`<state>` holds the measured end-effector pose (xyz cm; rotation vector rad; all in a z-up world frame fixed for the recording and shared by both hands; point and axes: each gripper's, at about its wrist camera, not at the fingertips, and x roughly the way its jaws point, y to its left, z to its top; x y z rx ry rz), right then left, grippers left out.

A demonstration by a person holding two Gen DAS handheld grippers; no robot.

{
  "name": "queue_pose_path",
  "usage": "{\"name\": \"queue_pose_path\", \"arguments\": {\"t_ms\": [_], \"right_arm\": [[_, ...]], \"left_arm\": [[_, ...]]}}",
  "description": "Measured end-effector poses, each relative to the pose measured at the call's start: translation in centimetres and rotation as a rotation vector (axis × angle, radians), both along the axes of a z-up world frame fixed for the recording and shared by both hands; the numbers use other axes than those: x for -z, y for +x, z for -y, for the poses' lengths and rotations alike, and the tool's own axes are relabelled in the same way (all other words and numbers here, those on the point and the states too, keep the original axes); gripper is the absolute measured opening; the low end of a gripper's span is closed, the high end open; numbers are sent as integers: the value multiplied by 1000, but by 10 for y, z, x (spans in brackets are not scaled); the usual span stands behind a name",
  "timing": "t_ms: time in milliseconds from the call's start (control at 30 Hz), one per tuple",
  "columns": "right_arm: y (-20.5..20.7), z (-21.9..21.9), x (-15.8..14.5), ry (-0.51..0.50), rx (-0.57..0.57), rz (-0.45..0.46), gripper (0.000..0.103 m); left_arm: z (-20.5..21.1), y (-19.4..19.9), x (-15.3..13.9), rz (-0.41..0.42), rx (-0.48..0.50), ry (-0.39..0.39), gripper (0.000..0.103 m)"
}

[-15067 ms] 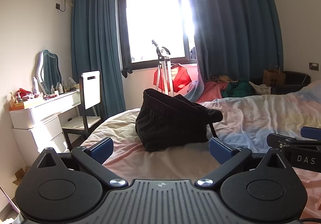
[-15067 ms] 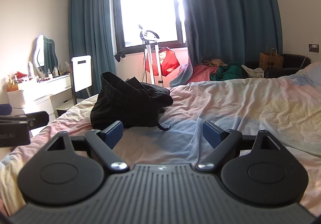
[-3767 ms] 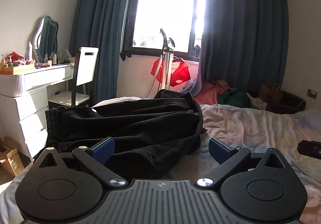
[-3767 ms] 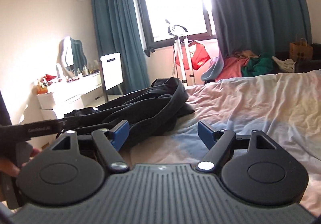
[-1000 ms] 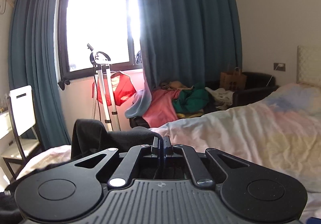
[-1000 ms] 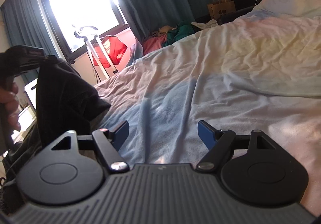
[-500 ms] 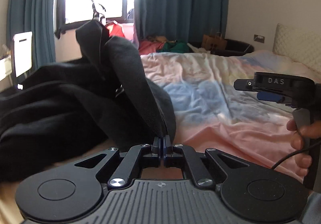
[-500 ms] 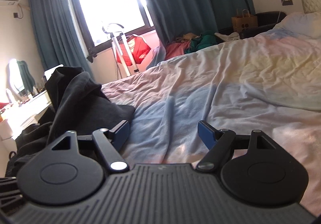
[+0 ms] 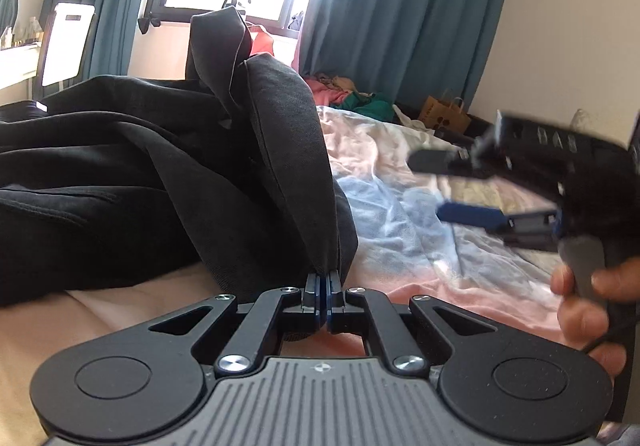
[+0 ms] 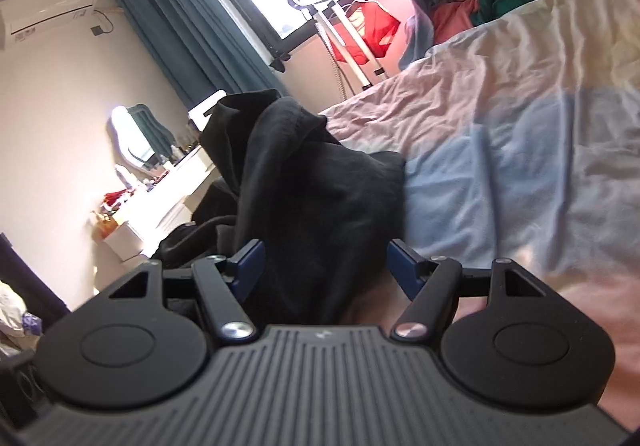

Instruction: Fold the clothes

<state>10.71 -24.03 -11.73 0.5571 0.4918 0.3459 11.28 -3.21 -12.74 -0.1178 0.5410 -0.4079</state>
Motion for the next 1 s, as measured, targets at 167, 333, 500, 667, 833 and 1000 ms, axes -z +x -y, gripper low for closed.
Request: {"name": "queue_pose_path", "arguments": {"t_ms": [167,333,500,667,833,1000], "right_arm": [[106,-34,-35,-58,-19,17,71],[222,-62,-42,-57,8,-91,57],[291,-93,-32,-117,-71,-208,50],[284,-95,-35,-277,33,-193,8],[235,-26,-49,-237,260,-88,7],[154,77,-44,-164,508,-99,7]], "left_arm": [[-2,19,19,-53,54,-40,3],[-7,28,28,-90,90,-85,3],[-11,34,32,-98,114,-120,3],[-15,38,30,-100,146,-167,3],[-12,25,18,-36,184,-143,2],[-9,12,7,31,203,-119,2]]}}
